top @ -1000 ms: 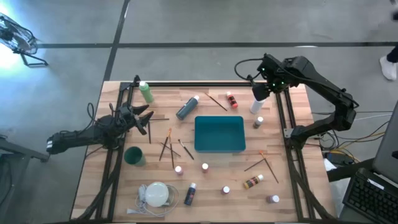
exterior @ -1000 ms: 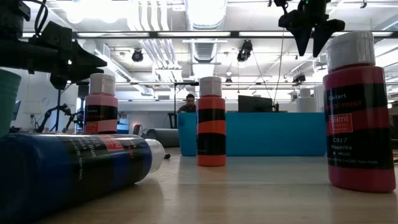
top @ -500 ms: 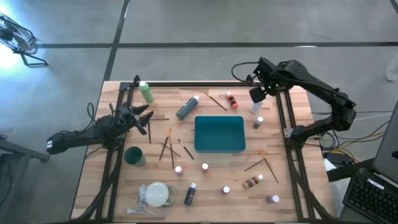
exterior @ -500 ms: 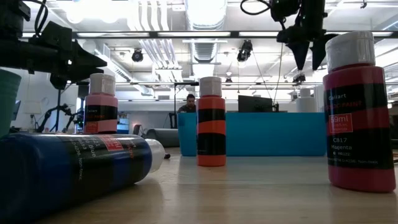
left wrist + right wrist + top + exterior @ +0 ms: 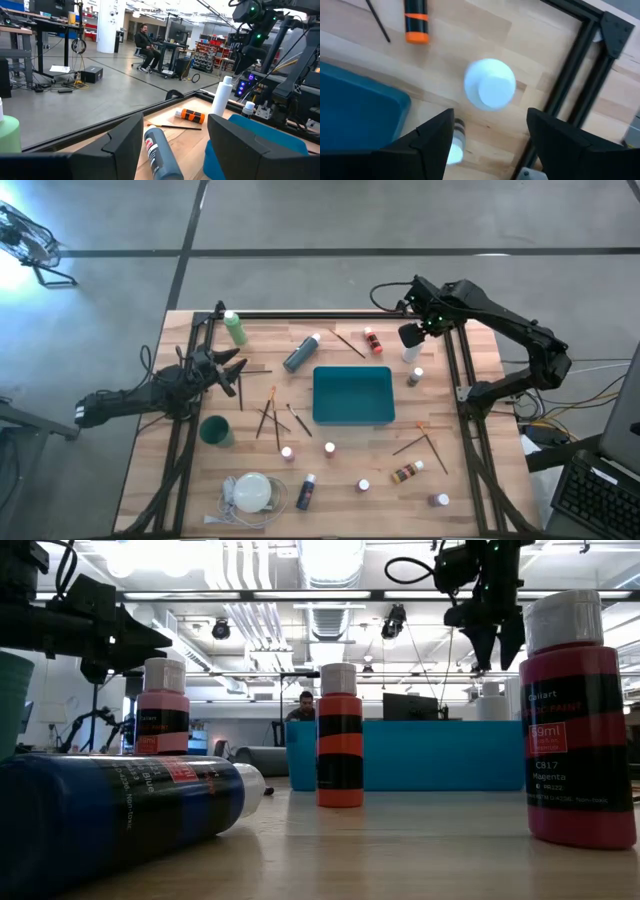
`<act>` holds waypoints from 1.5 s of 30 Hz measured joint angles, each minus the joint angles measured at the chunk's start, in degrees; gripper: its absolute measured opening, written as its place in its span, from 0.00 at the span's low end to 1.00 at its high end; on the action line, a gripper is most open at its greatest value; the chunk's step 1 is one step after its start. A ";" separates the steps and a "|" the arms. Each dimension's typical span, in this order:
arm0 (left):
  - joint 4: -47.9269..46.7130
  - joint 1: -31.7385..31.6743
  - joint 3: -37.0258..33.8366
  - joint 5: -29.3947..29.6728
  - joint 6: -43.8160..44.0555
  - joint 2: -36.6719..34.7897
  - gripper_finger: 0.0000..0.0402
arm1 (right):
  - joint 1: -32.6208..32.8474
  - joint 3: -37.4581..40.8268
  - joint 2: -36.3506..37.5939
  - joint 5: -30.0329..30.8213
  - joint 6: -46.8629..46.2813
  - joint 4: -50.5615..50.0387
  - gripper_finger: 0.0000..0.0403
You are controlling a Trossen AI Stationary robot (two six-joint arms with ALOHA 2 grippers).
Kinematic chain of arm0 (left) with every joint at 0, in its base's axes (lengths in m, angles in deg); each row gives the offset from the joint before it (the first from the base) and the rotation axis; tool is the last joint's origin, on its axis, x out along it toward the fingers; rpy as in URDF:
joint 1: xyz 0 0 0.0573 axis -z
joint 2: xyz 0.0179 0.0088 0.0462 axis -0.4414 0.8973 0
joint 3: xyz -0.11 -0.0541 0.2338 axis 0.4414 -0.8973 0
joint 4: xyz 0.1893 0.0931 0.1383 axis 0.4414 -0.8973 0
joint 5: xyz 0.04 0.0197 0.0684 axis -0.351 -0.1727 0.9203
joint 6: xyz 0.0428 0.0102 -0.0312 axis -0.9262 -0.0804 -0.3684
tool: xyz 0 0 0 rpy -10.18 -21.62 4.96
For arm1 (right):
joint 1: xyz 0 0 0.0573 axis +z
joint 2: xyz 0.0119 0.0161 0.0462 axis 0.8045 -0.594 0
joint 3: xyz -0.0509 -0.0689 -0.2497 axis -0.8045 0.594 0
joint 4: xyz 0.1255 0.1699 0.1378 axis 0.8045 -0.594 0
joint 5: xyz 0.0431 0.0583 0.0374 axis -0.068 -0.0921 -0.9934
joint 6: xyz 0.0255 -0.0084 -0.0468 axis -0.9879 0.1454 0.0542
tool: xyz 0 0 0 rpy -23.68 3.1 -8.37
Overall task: Pick & Place Paint Supplies
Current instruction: Put the white paint bottle into the blue bin
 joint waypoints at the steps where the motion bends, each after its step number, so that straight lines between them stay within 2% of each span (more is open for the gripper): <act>1: 0.00 0.00 0.00 0.02 0.00 0.00 0.57 | 0.00 0.18 -0.32 -0.18 0.04 0.63 0.63; 11: 0.00 0.01 0.00 0.02 0.01 -0.01 0.57 | -1.52 0.41 -2.60 0.16 0.97 1.83 0.67; 28: 0.04 0.01 0.00 0.01 0.01 0.01 0.57 | -3.30 1.08 -5.87 -1.23 3.34 2.43 0.57; 45: 0.09 0.00 0.00 0.00 0.01 -0.01 0.57 | -4.20 1.15 -7.18 -1.91 5.74 2.06 0.60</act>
